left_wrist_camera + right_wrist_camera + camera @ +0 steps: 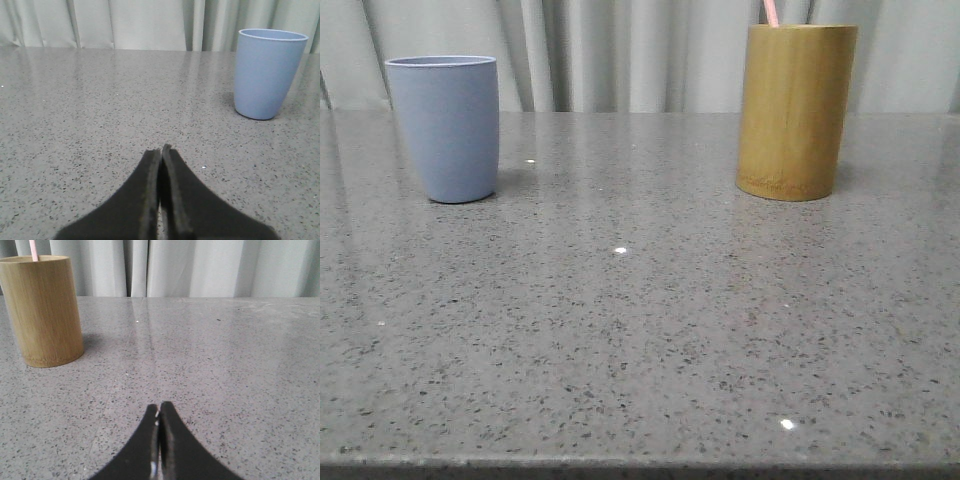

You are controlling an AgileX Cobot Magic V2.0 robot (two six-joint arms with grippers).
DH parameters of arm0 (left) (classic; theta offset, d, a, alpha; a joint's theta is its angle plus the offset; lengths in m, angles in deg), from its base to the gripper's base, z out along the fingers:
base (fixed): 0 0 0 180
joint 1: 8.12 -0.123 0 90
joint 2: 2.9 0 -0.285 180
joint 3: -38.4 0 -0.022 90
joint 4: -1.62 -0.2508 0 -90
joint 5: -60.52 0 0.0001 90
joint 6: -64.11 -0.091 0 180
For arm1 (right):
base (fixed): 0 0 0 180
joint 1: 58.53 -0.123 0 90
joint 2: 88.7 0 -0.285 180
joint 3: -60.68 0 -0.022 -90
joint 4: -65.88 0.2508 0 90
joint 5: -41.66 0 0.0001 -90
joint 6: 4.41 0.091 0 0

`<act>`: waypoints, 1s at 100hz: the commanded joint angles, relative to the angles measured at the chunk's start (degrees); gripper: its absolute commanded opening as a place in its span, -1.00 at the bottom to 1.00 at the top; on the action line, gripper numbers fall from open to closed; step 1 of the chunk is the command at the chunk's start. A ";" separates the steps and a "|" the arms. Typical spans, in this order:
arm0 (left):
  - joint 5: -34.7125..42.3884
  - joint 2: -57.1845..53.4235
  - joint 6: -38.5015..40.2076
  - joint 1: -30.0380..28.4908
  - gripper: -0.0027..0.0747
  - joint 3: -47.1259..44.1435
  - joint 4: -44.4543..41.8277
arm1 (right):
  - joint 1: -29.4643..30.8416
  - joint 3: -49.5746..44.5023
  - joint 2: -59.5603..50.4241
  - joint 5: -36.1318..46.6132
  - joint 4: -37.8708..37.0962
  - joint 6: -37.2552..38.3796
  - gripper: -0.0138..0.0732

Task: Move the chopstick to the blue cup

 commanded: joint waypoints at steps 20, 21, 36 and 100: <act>4.76 -2.00 0.29 -0.12 -0.98 -0.50 -0.07 | 0.31 0.02 -1.20 4.13 -0.63 -0.05 -0.92; 4.76 -2.00 0.29 -0.12 -0.98 -0.50 -0.07 | 0.31 0.02 -1.20 4.13 -0.63 -0.05 -0.92; 4.76 -2.00 0.29 -0.12 -0.98 -0.50 -0.07 | 0.31 0.02 -1.20 4.13 -0.63 -0.05 -0.92; 8.34 -2.00 0.29 -0.23 -0.98 -0.50 -0.86 | 0.31 0.13 -1.20 5.52 -0.44 -0.05 -0.92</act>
